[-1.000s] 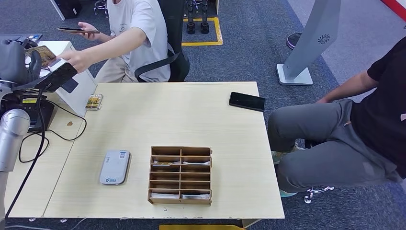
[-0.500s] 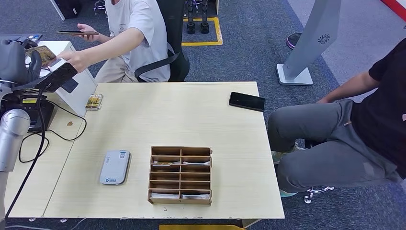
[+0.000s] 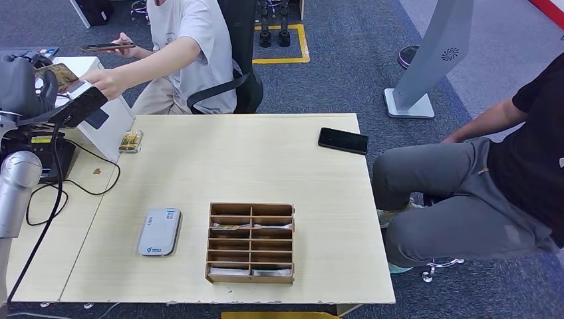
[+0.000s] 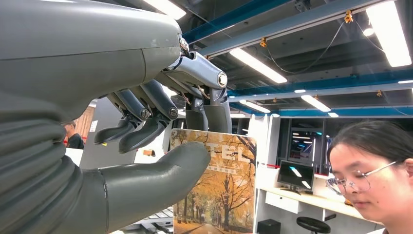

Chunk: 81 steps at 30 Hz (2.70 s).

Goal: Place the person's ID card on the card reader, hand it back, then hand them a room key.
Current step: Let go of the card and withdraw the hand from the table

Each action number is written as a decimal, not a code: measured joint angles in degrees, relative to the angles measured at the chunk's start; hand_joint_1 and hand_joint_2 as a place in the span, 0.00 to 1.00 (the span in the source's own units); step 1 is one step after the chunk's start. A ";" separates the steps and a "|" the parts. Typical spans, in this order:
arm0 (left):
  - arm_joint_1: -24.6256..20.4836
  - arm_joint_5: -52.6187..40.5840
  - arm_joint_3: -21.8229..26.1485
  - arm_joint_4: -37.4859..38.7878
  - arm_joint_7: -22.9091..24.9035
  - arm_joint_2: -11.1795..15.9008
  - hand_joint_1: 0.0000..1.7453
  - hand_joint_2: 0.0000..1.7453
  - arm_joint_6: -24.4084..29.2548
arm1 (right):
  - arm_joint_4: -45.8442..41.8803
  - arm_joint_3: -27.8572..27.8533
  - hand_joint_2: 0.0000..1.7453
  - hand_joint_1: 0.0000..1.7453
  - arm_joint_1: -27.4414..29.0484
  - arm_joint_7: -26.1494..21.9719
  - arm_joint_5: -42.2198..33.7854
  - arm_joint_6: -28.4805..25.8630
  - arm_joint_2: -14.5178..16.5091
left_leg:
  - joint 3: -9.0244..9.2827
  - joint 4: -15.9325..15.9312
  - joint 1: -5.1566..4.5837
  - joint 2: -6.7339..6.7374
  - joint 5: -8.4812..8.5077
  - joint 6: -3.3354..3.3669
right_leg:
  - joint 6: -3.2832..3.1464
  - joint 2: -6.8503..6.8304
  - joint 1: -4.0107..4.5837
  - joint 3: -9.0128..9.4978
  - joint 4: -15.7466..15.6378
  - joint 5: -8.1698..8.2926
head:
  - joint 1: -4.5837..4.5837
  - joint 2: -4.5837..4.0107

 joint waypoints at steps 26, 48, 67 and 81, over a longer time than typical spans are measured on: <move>0.00 0.00 -0.02 0.02 0.00 0.00 1.00 1.00 0.00 | 0.00 0.00 1.00 0.00 0.00 0.01 0.00 0.00 -0.02 | -0.02 0.00 0.00 -0.01 0.00 0.00 | 0.00 0.00 0.00 -0.02 0.00 0.00 | 0.00 0.00; 0.00 0.00 -0.02 0.02 -0.01 0.00 1.00 1.00 0.00 | 0.00 0.02 1.00 0.00 0.00 -0.01 0.00 0.00 -0.07 | -0.02 0.00 0.00 0.00 0.00 0.00 | 0.00 0.00 0.00 -0.02 0.00 0.00 | 0.00 0.00; 0.04 0.00 -0.02 0.02 -0.01 0.00 1.00 1.00 0.00 | 0.00 0.02 1.00 0.00 0.00 0.01 0.00 0.00 -0.09 | -0.03 0.00 0.00 0.00 0.00 0.00 | 0.00 0.00 0.00 -0.03 0.00 0.00 | 0.00 0.00; 0.19 0.00 -0.07 0.02 -0.01 0.00 1.00 1.00 0.00 | 0.00 0.02 1.00 0.00 0.00 0.00 0.00 0.00 -0.11 | -0.06 0.00 0.00 0.00 -0.01 0.01 | 0.00 0.01 0.00 -0.06 0.00 0.00 | 0.00 0.00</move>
